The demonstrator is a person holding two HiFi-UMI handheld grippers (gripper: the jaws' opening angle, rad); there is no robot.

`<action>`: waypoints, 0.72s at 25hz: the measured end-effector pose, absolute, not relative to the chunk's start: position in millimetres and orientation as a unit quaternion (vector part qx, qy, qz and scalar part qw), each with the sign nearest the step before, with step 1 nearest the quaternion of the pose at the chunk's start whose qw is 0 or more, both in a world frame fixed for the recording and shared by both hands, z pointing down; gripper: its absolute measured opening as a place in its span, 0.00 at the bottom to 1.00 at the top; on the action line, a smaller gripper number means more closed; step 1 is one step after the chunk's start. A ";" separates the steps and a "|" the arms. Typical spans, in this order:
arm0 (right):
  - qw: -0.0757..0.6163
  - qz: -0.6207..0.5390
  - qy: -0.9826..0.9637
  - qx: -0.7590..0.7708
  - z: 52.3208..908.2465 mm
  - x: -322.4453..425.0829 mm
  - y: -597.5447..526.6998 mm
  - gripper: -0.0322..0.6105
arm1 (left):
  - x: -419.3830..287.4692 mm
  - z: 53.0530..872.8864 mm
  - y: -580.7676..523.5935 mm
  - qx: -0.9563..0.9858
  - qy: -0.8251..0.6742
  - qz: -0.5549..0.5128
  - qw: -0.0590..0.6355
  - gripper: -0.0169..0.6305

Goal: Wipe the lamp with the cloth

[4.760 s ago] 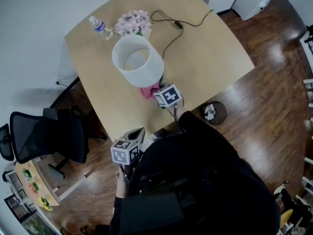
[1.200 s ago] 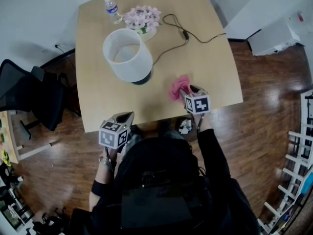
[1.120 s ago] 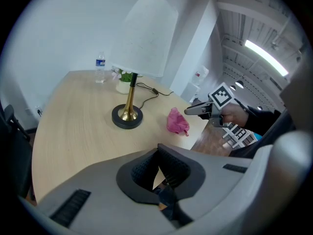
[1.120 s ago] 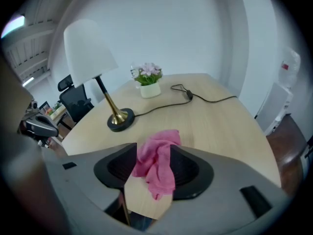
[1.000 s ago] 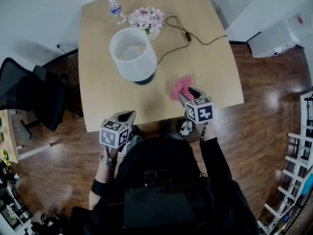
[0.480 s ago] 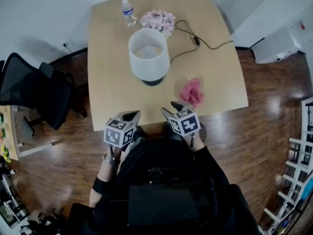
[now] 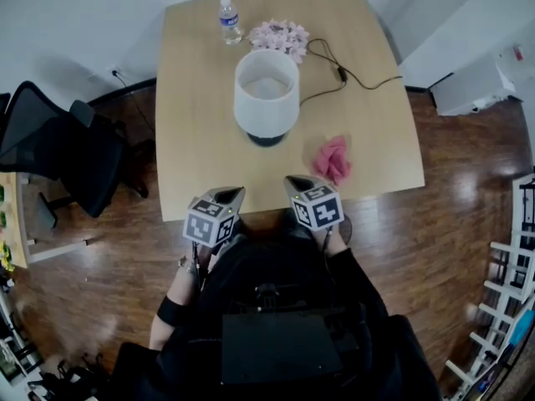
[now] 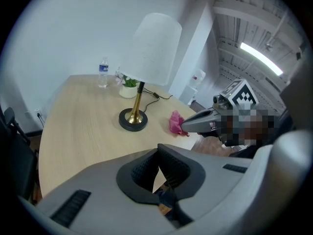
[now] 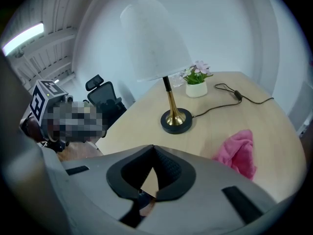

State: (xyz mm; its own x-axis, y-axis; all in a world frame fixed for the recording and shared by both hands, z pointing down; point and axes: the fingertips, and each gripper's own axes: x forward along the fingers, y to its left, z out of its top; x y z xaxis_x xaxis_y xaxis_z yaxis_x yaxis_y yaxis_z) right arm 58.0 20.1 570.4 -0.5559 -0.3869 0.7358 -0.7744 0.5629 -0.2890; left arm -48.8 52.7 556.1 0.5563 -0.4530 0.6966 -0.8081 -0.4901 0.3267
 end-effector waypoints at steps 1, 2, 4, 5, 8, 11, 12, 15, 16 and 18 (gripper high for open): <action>0.310 0.302 -0.832 0.348 568.6 57.1 20.1 0.06 | -49.1 556.8 52.9 0.819 -0.384 0.272 0.327 0.03; 0.308 0.297 -0.835 0.346 568.3 57.0 20.3 0.06 | -49.4 557.8 52.9 0.819 -0.384 0.274 0.327 0.03; 0.311 0.300 -0.835 0.341 571.1 57.6 21.0 0.05 | -49.8 559.2 52.1 0.818 -0.384 0.278 0.326 0.03; 0.313 0.302 -0.834 0.338 572.1 57.1 21.3 0.05 | -49.9 559.2 51.5 0.818 -0.384 0.279 0.325 0.03; 0.317 0.304 -0.832 0.338 571.7 56.0 22.3 0.05 | -48.3 558.8 50.6 0.819 -0.383 0.281 0.323 0.03; 0.313 0.306 -0.831 0.343 569.9 57.4 20.7 0.05 | -47.1 560.0 50.8 0.820 -0.381 0.282 0.322 0.03; 0.309 0.306 -0.832 0.345 568.5 57.6 19.6 0.05 | -46.6 560.3 50.5 0.820 -0.380 0.282 0.322 0.03; 0.305 0.305 -0.834 0.345 566.5 59.5 17.4 0.05 | -44.6 561.1 49.5 0.820 -0.379 0.285 0.321 0.03; 0.305 0.304 -0.834 0.346 566.6 60.9 17.1 0.05 | -43.5 561.3 49.3 0.820 -0.378 0.286 0.320 0.03; 0.307 0.302 -0.833 0.347 567.6 63.3 17.0 0.05 | -40.9 561.6 48.3 0.821 -0.377 0.288 0.318 0.03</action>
